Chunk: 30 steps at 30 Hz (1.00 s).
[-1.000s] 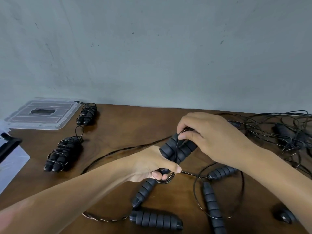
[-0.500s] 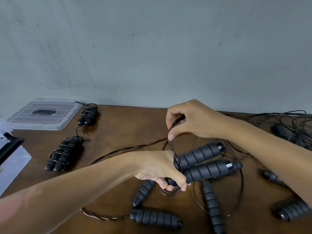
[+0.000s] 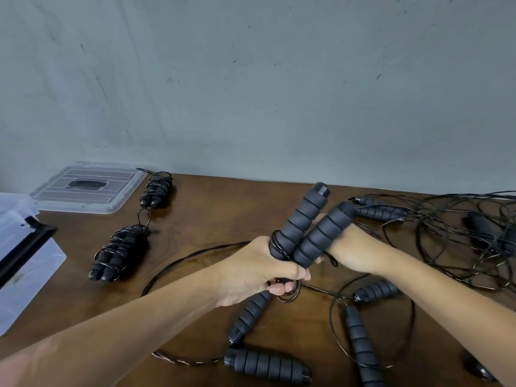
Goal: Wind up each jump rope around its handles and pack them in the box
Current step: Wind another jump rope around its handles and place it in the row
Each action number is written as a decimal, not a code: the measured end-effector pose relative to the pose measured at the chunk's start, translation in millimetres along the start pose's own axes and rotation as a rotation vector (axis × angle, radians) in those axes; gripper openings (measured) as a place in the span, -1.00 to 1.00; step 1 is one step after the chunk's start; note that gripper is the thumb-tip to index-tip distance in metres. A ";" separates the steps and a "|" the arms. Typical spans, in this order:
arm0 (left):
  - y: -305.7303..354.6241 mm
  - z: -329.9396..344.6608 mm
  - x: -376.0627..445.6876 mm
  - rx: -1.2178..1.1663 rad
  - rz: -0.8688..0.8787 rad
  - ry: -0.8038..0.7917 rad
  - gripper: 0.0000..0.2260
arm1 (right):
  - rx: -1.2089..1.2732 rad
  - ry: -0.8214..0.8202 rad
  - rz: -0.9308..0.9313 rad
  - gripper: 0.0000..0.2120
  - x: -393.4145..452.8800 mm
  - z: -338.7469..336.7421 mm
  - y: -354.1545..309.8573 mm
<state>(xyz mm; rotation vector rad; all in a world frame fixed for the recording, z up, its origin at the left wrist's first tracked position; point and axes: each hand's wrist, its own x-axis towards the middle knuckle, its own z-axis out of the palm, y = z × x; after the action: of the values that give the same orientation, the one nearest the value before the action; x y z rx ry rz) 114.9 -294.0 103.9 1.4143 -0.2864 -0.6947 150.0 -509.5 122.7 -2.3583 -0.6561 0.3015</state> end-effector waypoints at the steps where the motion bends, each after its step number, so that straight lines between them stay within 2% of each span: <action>1: -0.1 -1.6 -1.2 -0.028 0.020 0.015 -0.84 | 0.056 0.011 0.000 -0.68 -1.1 4.2 -6.9; 5: 3.3 -13.8 -2.2 -0.143 0.075 0.091 -0.84 | 0.135 0.062 -0.021 -0.68 -6.5 20.9 -8.1; 7: 2.9 -20.1 -1.9 -0.180 0.059 0.153 -0.77 | 0.130 0.074 -0.033 -0.72 -9.8 25.0 -8.5; 12: 1.3 -24.1 -2.8 -0.225 0.050 0.246 -0.93 | 0.042 0.084 0.047 -0.84 -11.4 29.6 -3.6; 16: -0.7 -36.3 -2.3 -0.252 0.032 0.339 -0.85 | -0.080 0.080 0.117 -0.75 -11.7 28.4 7.3; 21: -7.2 -49.1 0.7 -0.088 -0.023 0.438 -0.77 | -0.268 0.127 0.064 -0.83 -9.2 25.7 3.6; 23: -9.0 -54.6 2.9 0.026 -0.061 0.414 -0.76 | -0.358 0.137 0.000 -0.85 -6.1 27.3 -3.1; 27: -16.4 -59.4 9.3 0.359 -0.134 0.328 -0.77 | -0.607 0.134 -0.091 -0.73 4.0 30.9 -8.1; 30: -21.0 -58.1 16.7 0.627 -0.187 0.311 -0.64 | -0.742 0.157 -0.173 -0.60 13.7 30.1 -8.0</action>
<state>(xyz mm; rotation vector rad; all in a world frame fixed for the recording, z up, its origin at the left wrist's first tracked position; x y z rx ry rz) 155.5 -257.4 70.6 2.1422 -0.1278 -0.5426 147.3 -480.8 104.7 -2.9436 -1.0136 -0.2537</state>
